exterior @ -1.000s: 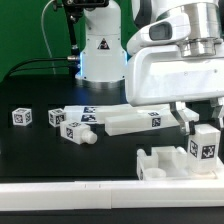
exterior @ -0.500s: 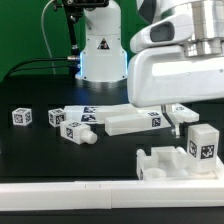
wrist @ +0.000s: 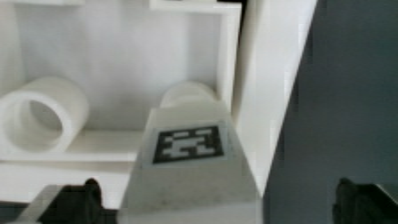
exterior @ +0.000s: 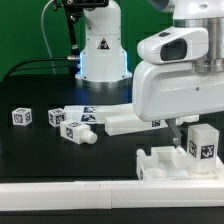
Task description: Assemble chair
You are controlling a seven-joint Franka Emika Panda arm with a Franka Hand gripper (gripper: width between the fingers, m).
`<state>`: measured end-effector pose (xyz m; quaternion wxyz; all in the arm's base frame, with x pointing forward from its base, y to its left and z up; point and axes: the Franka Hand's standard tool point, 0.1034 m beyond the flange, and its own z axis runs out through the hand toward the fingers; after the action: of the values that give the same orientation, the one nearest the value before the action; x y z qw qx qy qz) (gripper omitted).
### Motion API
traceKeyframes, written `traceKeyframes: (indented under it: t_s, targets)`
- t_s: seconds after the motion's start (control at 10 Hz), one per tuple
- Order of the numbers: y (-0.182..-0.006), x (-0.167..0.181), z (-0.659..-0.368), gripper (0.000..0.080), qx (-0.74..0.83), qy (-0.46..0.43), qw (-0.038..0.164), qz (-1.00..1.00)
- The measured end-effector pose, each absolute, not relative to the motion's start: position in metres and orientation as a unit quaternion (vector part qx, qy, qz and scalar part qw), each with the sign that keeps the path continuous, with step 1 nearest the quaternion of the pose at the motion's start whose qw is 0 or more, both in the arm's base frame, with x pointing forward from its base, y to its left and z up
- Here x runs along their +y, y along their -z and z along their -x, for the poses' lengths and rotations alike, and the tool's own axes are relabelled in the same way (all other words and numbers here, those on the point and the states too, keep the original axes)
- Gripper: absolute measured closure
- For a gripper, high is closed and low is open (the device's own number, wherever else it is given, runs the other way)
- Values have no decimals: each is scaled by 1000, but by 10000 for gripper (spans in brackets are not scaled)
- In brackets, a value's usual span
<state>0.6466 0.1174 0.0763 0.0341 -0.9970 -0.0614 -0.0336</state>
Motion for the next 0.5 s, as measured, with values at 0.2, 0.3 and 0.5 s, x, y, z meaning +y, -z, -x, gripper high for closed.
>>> traceKeyframes:
  t_s: [0.2,0.3,0.5]
  targets:
    - [-76,118,-646,273,-44,33,35,998]
    - [-76,118,-646,456,-14,31,36,999]
    - [-75,116,-646,510,59,29,37,997]
